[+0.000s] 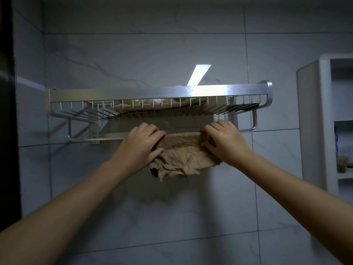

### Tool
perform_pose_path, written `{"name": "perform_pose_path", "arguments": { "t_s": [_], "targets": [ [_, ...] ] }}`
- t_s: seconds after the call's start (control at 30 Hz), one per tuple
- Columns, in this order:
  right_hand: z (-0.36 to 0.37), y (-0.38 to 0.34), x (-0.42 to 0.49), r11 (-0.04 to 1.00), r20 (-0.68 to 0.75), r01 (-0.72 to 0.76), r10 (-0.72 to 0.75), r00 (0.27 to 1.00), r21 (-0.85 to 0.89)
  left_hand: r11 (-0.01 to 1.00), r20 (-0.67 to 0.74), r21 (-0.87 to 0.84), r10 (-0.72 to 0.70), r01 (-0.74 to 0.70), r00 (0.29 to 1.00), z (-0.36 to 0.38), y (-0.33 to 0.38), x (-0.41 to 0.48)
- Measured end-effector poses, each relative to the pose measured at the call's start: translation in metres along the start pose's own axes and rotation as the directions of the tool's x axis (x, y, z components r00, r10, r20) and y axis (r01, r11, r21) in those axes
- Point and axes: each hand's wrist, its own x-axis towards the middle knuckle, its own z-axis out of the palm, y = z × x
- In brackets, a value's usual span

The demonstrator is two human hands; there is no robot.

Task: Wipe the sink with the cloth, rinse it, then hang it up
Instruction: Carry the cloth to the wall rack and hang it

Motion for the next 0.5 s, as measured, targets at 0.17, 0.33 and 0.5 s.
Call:
{"name": "perform_pose_path", "arguments": {
  "t_s": [0.17,0.33,0.5],
  "targets": [
    [0.0,0.017,-0.008,0.997,0.01,0.075,-0.075,0.997,0.011,0.988,0.026,0.116,0.102,-0.105,0.994,0.003,-0.016,-0.013],
    [-0.003,0.031,-0.009,0.994,0.032,0.076,-0.078,0.996,0.075,0.989,0.039,0.102,0.104,-0.107,0.994,0.0,-0.029,-0.02],
    [-0.011,0.024,-0.01,0.994,0.113,0.008,-0.02,0.993,0.108,0.997,0.026,0.071,-0.02,0.018,0.999,-0.007,-0.019,-0.021]
  ]
}}
